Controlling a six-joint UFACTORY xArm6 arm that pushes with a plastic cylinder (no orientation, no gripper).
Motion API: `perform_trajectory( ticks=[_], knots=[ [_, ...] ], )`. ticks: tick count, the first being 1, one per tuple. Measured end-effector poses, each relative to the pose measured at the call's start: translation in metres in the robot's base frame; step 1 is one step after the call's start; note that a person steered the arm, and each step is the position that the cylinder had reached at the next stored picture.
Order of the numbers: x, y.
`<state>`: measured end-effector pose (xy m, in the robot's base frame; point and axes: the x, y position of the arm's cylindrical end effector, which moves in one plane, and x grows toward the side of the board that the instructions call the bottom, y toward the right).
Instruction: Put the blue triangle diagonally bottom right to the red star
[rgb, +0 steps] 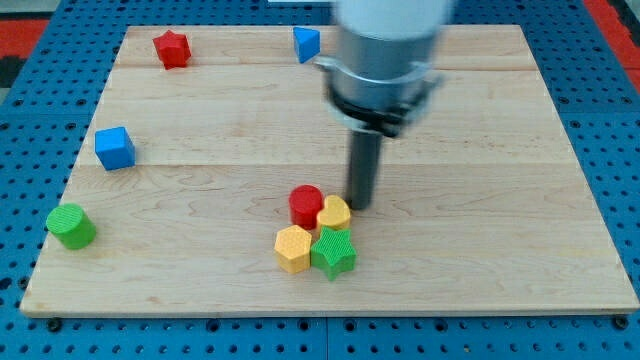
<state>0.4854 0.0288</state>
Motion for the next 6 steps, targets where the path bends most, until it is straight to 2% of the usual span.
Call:
perform_trajectory(
  ticks=[1,2,3,4,5,6],
  knots=[
    [-0.023,0.009],
    [-0.094,0.027],
    [-0.192,0.042],
    [-0.265,0.021],
    [-0.280,-0.049],
    [-0.195,-0.033]
  ],
)
